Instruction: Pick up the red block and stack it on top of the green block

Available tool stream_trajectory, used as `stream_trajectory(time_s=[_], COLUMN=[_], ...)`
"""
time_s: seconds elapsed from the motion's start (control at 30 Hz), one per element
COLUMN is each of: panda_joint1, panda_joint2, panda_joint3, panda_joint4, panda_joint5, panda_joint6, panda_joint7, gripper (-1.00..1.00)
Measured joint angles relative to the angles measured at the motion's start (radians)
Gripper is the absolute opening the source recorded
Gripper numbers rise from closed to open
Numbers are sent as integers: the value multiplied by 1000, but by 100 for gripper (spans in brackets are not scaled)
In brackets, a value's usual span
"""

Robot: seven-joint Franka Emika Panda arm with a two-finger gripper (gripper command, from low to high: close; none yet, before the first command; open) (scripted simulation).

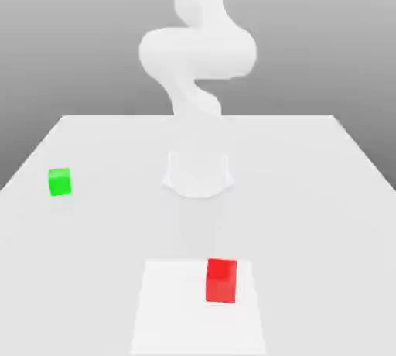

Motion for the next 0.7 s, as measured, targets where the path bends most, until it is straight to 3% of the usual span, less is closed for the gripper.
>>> stream_trajectory(time_s=[0.23,0.4,0.53,0.7], panda_joint1=[80,110,112,104], panda_joint2=[270,450,582,718], panda_joint3=[-45,-27,1,3], panda_joint4=[-148,-251,-334,-425], panda_joint5=[131,168,135,-27], panda_joint6=[144,245,333,441], panda_joint7=[-32,-15,44,196], gripper=[0,0,0,0])
